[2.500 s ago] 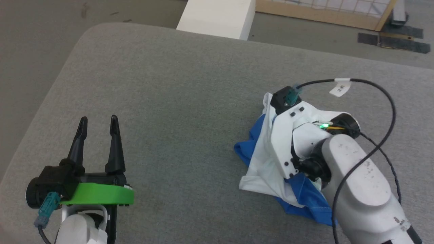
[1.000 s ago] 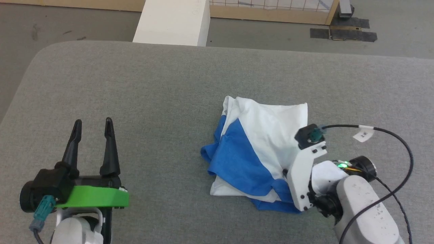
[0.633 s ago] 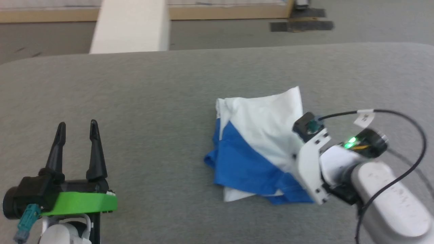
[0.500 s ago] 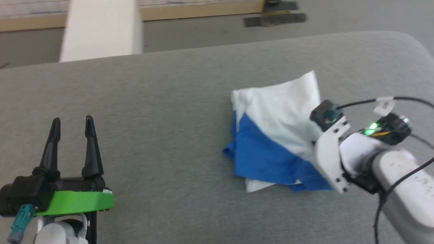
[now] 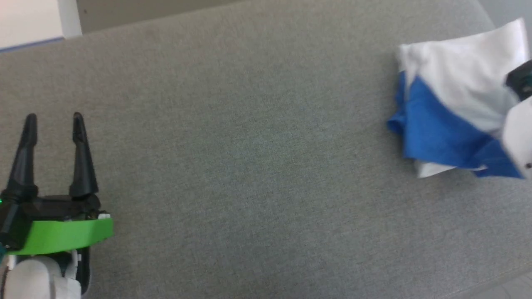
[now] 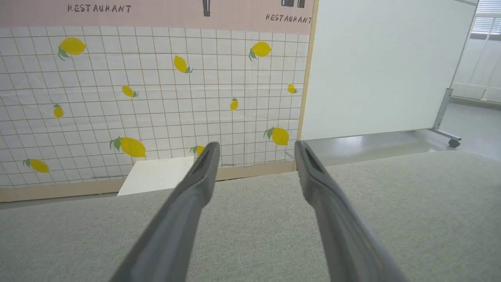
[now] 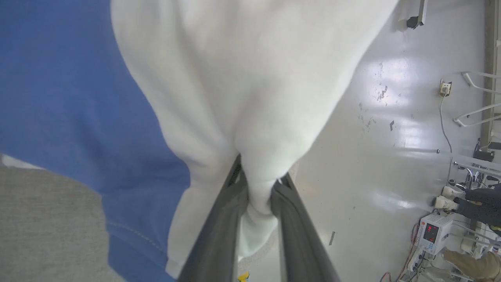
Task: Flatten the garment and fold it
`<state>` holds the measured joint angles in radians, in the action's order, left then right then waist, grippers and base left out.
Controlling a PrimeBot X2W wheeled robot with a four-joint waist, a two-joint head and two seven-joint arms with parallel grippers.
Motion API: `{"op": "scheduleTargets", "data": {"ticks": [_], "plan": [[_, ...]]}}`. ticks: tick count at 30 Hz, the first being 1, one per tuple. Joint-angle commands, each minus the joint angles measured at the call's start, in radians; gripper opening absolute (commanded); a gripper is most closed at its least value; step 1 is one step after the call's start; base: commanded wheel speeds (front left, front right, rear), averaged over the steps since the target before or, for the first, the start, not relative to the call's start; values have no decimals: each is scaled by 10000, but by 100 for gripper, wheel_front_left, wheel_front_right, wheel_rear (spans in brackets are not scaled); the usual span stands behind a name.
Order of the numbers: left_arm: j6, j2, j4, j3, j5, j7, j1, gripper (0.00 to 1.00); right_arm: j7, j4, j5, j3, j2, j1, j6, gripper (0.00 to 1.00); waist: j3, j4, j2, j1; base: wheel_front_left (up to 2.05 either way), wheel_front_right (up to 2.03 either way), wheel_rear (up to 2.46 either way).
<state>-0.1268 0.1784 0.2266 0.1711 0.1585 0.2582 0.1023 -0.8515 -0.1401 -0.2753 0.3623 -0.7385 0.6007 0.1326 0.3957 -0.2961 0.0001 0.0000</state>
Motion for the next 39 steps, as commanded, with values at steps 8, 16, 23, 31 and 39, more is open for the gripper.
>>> {"op": "scheduleTargets", "data": {"ticks": [8,16,23,31,39], "plan": [[-36,372,358,322,222,36,449,100,555,-1007,1268,-2601,382,79,-19,0,2015,723,-1,0,0,0,0],[-37,521,324,225,250,36,597,100,1650,-1052,2846,-4662,1417,-57,-19,100,2073,834,-1,0,0,0,0],[-37,228,-105,17,287,36,597,100,4133,-272,2690,-6439,2601,170,-19,100,926,1047,-1,0,0,0,0],[96,-349,-757,83,165,36,377,100,7572,2028,2157,-6006,4340,220,-19,100,-1095,1530,-1,0,0,0,0],[254,-755,-1540,-140,-24,36,439,100,9021,3351,2143,-4606,6534,-1683,-19,100,-2385,2277,-1,0,0,0,0]]}}
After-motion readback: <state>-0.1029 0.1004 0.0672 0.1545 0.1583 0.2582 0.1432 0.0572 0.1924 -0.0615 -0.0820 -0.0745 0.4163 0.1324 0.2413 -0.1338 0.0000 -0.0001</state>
